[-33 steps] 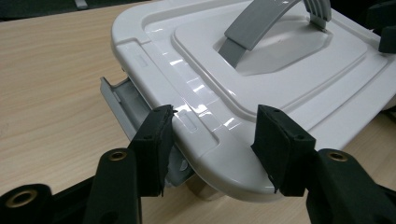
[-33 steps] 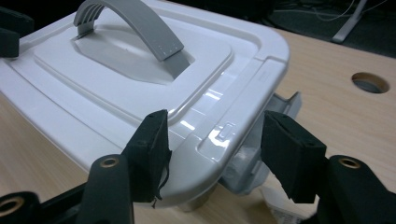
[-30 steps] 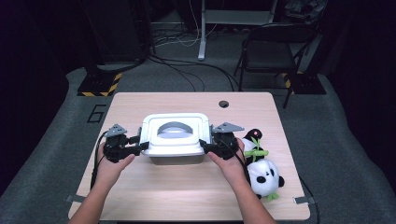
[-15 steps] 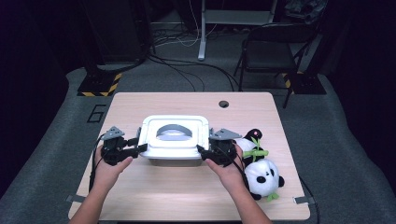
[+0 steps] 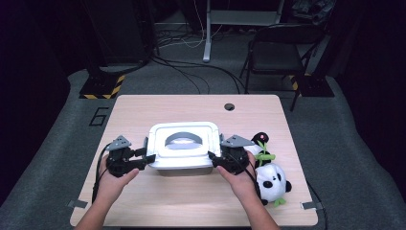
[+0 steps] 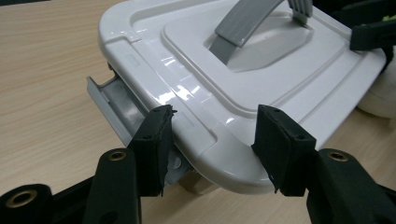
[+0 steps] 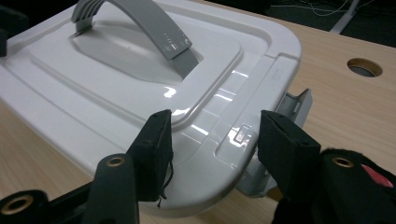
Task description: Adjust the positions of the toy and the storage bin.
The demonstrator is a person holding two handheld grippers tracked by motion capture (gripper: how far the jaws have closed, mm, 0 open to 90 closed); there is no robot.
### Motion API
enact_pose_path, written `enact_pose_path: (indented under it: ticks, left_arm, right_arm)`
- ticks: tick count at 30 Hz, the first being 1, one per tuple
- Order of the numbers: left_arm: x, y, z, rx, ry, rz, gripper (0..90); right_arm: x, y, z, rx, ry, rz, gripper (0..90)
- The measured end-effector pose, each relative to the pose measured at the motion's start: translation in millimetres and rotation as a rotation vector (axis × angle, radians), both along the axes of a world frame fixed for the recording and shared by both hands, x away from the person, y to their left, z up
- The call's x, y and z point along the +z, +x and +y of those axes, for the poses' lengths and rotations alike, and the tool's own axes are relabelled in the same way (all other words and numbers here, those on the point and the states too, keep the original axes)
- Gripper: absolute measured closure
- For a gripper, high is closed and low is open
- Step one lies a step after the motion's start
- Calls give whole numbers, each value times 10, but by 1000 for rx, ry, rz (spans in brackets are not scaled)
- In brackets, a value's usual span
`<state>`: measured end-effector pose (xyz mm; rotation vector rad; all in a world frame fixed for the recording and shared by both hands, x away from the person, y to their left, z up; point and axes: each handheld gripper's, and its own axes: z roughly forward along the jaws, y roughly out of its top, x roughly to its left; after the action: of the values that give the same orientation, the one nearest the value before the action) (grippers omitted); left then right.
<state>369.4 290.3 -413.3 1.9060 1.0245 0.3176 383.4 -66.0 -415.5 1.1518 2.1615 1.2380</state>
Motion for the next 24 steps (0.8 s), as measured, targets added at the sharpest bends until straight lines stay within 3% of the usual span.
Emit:
enact_pose_path:
  ticks: [5, 9, 14, 18, 24]
  left_arm:
    - [68, -51, -87, -50, 45, -24, 502]
    - [145, 9, -104, -55, 43, -45, 494]
    - [253, 147, -226, -98, 47, -67, 461]
    - [283, 274, -372, -135, 75, -79, 444]
    - [277, 482, -567, -165, 82, -74, 452]
  right_arm:
    - [-15, 10, -111, -15, 27, -4, 432]
    - [-2, -30, -149, -16, 51, -26, 432]
    - [8, -60, -162, -9, 45, -35, 427]
    - [13, -83, -197, -10, 49, -37, 423]
    - [28, -152, -259, -10, 59, -39, 418]
